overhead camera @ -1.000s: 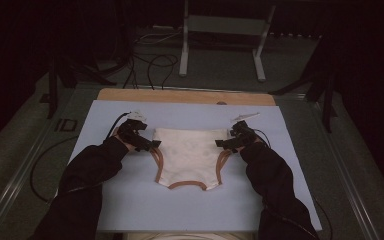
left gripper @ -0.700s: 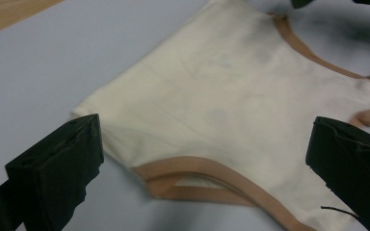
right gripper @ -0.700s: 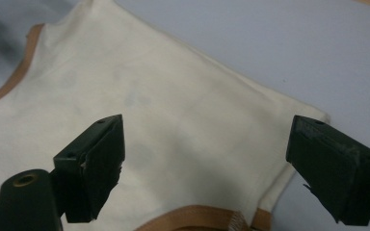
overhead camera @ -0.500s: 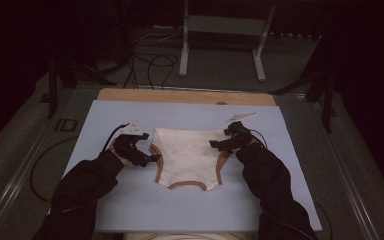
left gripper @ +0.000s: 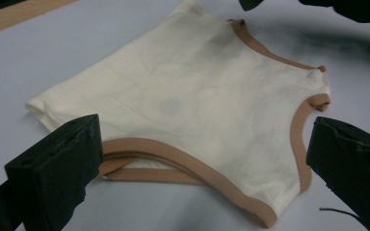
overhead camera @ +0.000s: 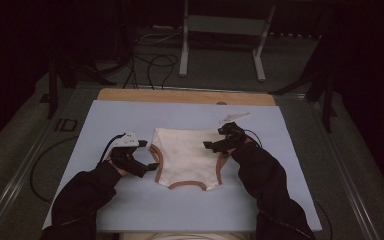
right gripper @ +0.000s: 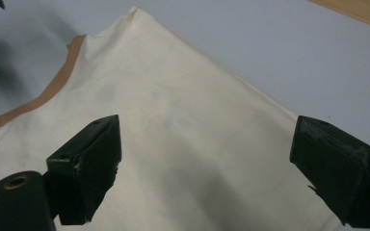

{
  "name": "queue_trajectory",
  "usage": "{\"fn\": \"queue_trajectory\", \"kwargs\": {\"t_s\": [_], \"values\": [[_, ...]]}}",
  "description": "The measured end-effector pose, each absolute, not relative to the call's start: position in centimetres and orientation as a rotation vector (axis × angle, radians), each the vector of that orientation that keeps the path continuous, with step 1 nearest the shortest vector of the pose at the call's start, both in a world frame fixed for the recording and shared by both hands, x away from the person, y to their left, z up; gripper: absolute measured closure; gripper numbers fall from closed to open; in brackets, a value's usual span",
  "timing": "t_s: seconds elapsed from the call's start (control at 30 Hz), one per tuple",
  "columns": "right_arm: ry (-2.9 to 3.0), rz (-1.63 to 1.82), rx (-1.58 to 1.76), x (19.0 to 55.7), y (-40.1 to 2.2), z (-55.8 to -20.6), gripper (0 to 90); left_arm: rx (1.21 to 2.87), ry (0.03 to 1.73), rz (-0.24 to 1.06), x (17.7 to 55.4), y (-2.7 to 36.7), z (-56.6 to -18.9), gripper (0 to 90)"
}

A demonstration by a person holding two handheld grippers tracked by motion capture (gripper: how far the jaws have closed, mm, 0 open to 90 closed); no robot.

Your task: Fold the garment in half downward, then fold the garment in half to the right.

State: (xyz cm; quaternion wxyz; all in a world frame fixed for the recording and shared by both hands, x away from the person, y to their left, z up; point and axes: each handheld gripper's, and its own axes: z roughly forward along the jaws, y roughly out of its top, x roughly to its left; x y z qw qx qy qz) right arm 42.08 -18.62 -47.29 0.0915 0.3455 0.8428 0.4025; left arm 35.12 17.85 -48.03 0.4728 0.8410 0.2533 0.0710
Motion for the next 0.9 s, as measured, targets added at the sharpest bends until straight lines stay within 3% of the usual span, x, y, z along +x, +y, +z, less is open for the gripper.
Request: {"fn": "queue_trajectory", "kwargs": {"t_s": [0.9], "values": [[2.547, 1.222, 0.949, 42.6, -15.6, -46.1, 10.7, 2.052, 0.532, 0.227, 33.6, 17.5, -46.8, 0.0]]}}
